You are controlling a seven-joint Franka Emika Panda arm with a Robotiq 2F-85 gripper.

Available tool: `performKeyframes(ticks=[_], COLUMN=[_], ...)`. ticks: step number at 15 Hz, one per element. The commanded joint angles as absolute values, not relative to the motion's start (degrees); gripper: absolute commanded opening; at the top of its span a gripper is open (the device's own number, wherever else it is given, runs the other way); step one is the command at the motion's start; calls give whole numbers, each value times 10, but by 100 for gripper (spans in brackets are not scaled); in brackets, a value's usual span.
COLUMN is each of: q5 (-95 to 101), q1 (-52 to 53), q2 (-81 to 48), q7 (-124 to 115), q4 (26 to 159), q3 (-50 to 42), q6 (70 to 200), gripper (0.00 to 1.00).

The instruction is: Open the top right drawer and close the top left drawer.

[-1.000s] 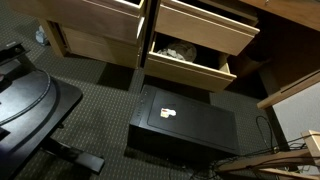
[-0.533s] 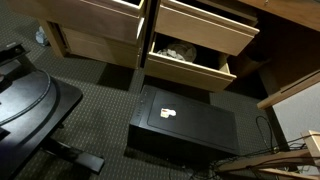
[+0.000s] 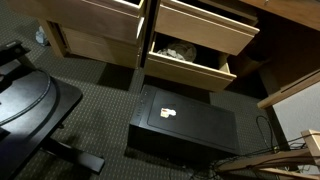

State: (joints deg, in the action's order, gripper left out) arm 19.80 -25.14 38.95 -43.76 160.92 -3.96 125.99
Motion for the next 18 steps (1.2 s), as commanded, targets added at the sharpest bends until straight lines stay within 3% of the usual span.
performKeyframes(ticks=[1, 9, 10, 11, 15, 18], q5=[218, 484, 493, 474, 487, 444], q1=[-269, -463, -470, -433, -441, -400], q2=[363, 140, 101, 179, 108, 69], q7=[-488, -764, -783, -749, -772, -693], q4=[1604, 1530, 1505, 1553, 1509, 1498], q3=[0, -65, -83, -85, -113, -142], q6=[1290, 1480, 1470, 1458, 1460, 1559], gripper=[100, 100, 100, 100, 100, 100])
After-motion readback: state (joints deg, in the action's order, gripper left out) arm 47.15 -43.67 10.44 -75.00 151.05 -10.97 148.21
